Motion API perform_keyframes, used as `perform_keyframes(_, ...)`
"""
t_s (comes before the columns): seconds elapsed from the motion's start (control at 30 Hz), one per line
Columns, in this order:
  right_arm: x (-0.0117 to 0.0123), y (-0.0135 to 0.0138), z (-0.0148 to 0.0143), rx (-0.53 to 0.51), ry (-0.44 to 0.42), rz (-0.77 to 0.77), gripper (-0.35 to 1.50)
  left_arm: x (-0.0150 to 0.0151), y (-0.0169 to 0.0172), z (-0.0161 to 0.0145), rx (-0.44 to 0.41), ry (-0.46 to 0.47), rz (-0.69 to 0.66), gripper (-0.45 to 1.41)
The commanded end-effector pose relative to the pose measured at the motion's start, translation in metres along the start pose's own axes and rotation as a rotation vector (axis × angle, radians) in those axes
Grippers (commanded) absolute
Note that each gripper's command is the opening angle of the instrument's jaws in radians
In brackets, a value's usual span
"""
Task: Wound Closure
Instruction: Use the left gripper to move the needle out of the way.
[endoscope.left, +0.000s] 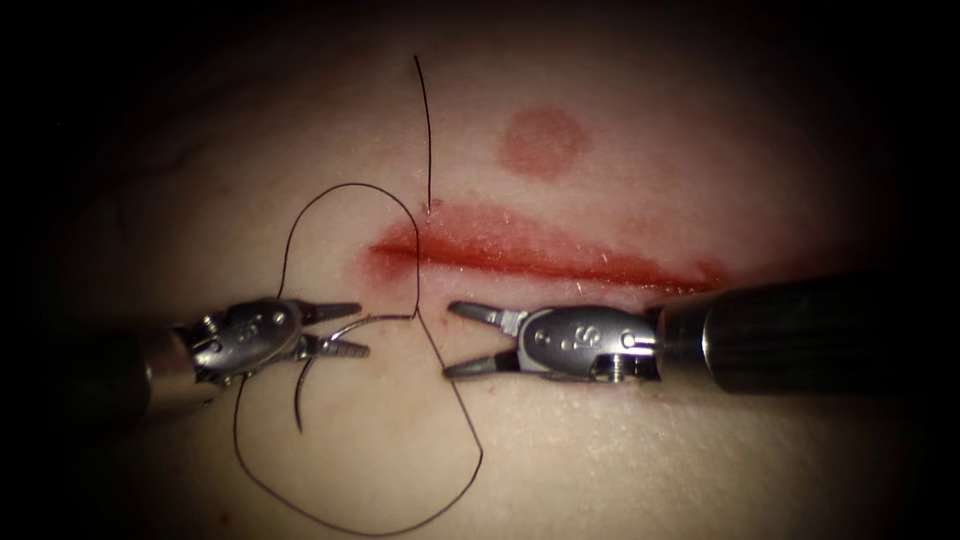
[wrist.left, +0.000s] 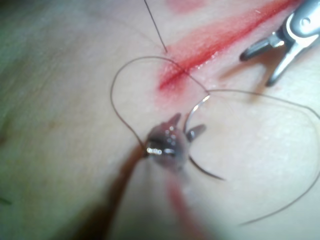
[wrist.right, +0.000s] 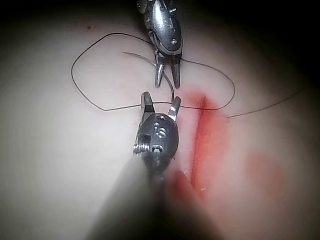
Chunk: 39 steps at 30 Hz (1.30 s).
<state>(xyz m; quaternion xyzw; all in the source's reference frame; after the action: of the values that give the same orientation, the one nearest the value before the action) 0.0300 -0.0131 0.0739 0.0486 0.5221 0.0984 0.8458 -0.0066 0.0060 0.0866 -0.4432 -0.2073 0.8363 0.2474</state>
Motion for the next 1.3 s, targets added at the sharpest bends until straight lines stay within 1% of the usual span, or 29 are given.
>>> perform_keyframes(0.03,-0.0004,-0.0005,0.0008,0.003,0.002,0.002,0.76,-0.0007,0.0001,0.0014,-0.001,-0.019,0.004,0.19)
perform_keyframes(0.13,-0.0004,-0.0006,0.0009,0.002,0.001,0.002,0.76,-0.0016,0.0000,0.0026,0.010,-0.044,0.006,0.18)
perform_keyframes(0.17,-0.0004,-0.0007,0.0009,0.002,0.002,0.001,0.76,-0.0020,-0.0002,0.0030,0.006,-0.045,0.011,0.10)
perform_keyframes(0.2,-0.0004,-0.0008,0.0009,0.002,0.002,0.001,0.76,-0.0022,-0.0004,0.0031,0.003,-0.045,0.012,-0.01)
perform_keyframes(0.23,-0.0004,-0.0008,0.0009,0.001,0.001,0.006,0.76,-0.0023,-0.0006,0.0031,-0.003,-0.044,0.014,-0.25)
perform_keyframes(0.27,-0.0004,-0.0009,0.0009,0.001,0.001,0.006,0.76,-0.0023,-0.0011,0.0029,-0.009,-0.044,0.014,-0.35)
perform_keyframes(0.3,-0.0004,-0.0009,0.0009,0.001,0.001,0.005,0.76,-0.0022,-0.0016,0.0026,-0.013,-0.045,0.007,-0.35)
perform_keyframes(0.33,-0.0004,-0.0011,0.0009,0.001,0.001,0.005,0.76,-0.0018,-0.0022,0.0017,0.031,-0.040,0.024,-0.35)
perform_keyframes(0.4,-0.0005,-0.0012,0.0009,0.003,0.003,0.004,0.76,-0.0011,-0.0028,0.0002,0.075,-0.012,0.030,-0.35)
perform_keyframes(0.43,-0.0006,-0.0013,0.0010,0.003,0.003,0.003,0.76,-0.0001,-0.0033,-0.0016,0.112,0.022,0.039,-0.35)
perform_keyframes(0.53,-0.0006,-0.0012,0.0010,0.002,0.003,0.003,0.78,0.0012,-0.0038,-0.0039,0.155,0.036,0.058,-0.35)
perform_keyframes(0.73,-0.0005,-0.0012,0.0013,0.002,0.003,0.004,0.80,0.0028,-0.0053,-0.0066,0.212,0.067,0.070,-0.35)
perform_keyframes(0.87,-0.0004,-0.0012,0.0016,0.003,0.004,0.005,0.81,0.0035,-0.0078,-0.0077,0.257,0.114,0.042,-0.35)
perform_keyframes(0.93,-0.0004,-0.0012,0.0017,0.005,0.005,0.005,0.81,0.0033,-0.0094,-0.0081,0.261,0.132,0.038,-0.35)
perform_keyframes(1.0,-0.0004,-0.0013,0.0016,0.006,0.005,0.005,0.81,0.0029,-0.0101,-0.0086,0.241,0.135,0.042,-0.35)
perform_keyframes(1.1,-0.0005,-0.0013,0.0015,0.007,0.006,0.004,0.81,0.0022,-0.0109,-0.0103,0.229,0.133,0.047,-0.35)
perform_keyframes(1.13,-0.0005,-0.0013,0.0014,0.009,0.003,0.004,0.81,0.0016,-0.0116,-0.0121,0.246,0.122,0.047,-0.35)
perform_keyframes(1.27,-0.0005,-0.0013,0.0015,0.010,0.001,0.003,0.81,0.0000,-0.0127,-0.0160,0.284,0.099,0.049,-0.35)
perform_keyframes(1.3,-0.0005,-0.0013,0.0015,0.010,0.000,0.003,0.81,-0.0010,-0.0131,-0.0179,0.298,0.092,0.040,-0.35)
